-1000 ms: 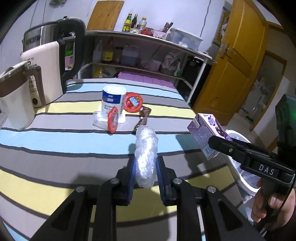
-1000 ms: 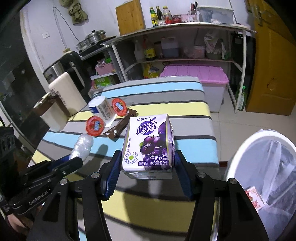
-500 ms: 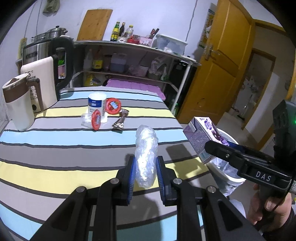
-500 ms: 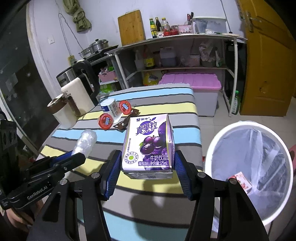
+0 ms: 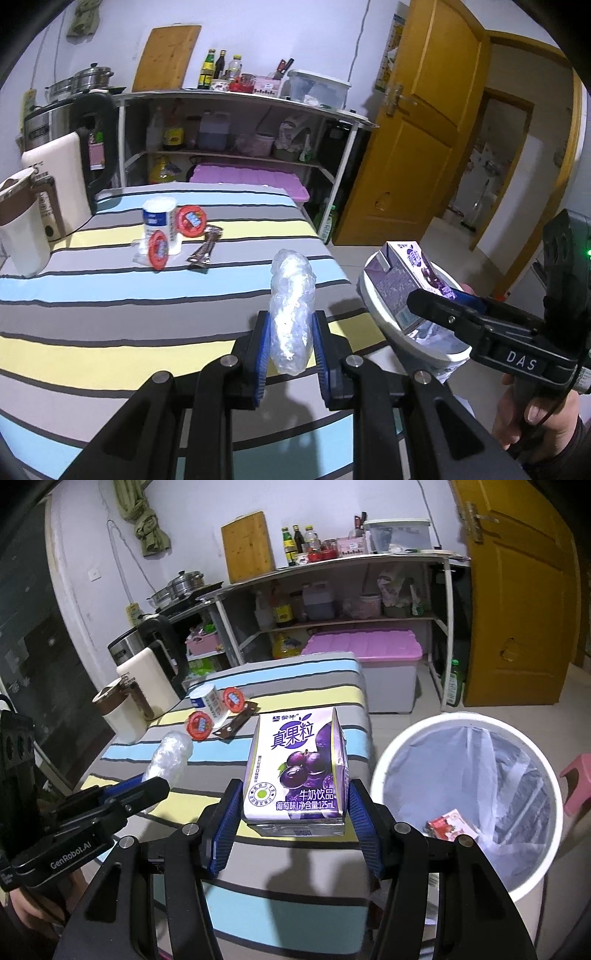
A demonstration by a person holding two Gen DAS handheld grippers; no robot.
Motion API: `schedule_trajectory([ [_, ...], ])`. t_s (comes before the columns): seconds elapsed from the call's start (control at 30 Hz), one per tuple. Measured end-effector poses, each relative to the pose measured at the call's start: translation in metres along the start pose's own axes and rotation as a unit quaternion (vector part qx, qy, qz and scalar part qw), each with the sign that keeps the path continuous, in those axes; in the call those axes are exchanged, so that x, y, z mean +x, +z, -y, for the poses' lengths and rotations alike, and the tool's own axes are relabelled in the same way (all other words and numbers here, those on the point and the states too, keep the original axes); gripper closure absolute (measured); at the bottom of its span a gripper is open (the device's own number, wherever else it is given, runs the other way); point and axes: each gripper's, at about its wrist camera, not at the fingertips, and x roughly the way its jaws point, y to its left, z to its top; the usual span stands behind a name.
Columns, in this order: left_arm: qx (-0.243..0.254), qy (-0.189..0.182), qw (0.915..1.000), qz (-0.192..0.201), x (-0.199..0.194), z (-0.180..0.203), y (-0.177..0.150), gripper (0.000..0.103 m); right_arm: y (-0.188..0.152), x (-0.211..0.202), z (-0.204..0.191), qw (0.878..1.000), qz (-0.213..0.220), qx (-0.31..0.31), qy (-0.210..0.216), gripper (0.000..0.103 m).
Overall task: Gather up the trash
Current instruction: 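Carry the milk box and plastic bag over the trash bin and open both tools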
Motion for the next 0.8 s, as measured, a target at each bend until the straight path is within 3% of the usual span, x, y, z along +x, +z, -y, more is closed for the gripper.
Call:
schedule_trajectory([
  [0.8,0.065,-0.079,0.9940,-0.039,0.065,0.085,0.014,0.080,-0.014,-0.026,0.091,0.995,0.007,0.074,-0.070,0.045],
])
